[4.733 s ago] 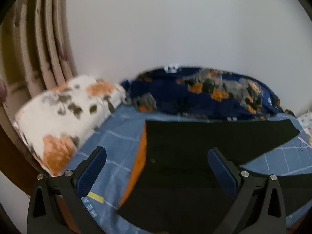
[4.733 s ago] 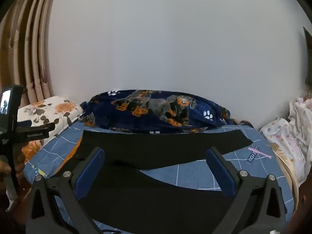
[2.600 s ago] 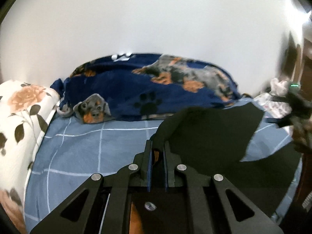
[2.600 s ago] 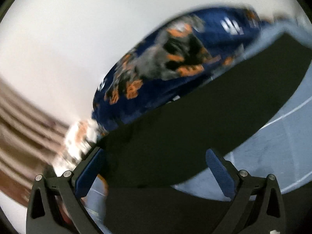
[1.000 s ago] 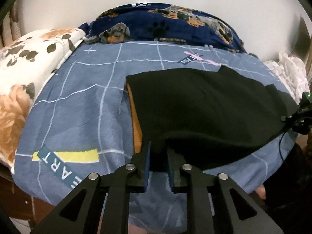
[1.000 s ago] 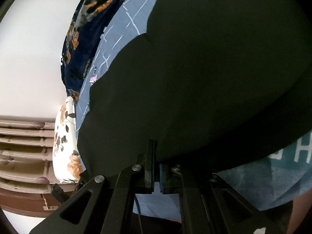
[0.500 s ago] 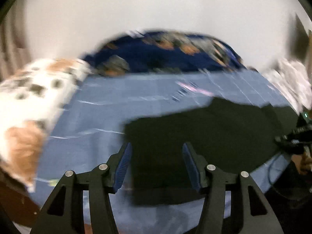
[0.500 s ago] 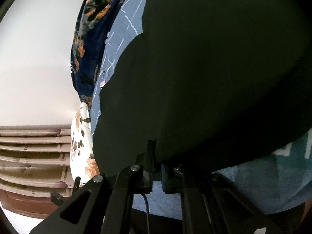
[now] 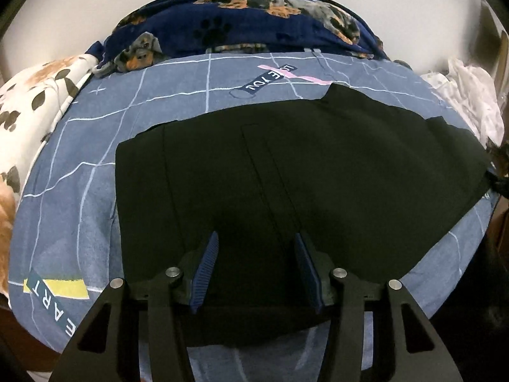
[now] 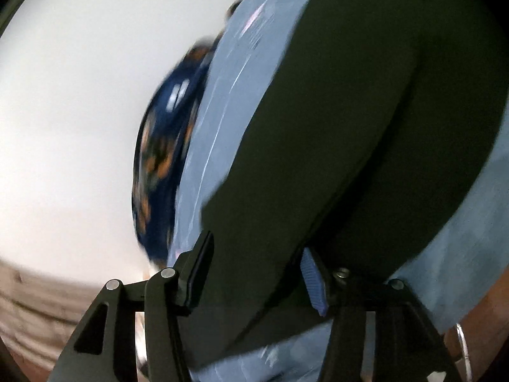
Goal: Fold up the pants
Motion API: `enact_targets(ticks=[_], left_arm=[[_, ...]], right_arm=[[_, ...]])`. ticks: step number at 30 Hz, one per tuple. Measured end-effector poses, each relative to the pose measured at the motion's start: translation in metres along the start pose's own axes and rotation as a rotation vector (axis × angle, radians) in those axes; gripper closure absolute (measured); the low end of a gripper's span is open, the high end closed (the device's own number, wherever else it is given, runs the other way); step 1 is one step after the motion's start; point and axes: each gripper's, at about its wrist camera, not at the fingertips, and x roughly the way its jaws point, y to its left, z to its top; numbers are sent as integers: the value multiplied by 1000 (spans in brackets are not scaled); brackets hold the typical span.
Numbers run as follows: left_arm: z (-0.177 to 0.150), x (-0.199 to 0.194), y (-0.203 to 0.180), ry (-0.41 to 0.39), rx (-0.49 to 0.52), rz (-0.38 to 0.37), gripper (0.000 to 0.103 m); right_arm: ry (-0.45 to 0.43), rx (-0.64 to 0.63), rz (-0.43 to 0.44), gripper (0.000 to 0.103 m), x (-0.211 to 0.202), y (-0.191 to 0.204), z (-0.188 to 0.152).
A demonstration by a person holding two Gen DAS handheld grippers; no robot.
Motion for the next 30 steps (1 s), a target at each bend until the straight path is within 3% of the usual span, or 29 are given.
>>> enact_targets(ticks=[2,4,7,9,10,13,16,21,25,30], left_arm=[[1,1,-2,-2,9,5,52],[1,3,-2,-7,12,5,52],[1,5,1,-15,17,-1,52],[1,5,4,-22,10,-11,52],[1,5,5,-25,3,-17,52],[2,4,8,-25,-10,-29,52],[2,2,11,-35,-15,-28,52],[-1,3,13,-49,0,-36,52],[-2,4,11,-52,19,-25,52],[-2,4,9,-50,29,-24,48]], right_arm=[[-42,68,24,66,-4,-22,27],[-61,108,70,69,-5,-35,49],[-93,140,59,77,-6,-46,67],[-88,127,14,97,-3,-47,70],[-88,97,-29,97,-4,-44,70],[-117,29,-50,98,-22,-26,66],[-131,7,-31,99,-42,-17,60],[-104,63,-92,99,-56,-51,58],[-131,138,-15,100,-61,-76,60],[-198,174,24,94,-81,-88,69]])
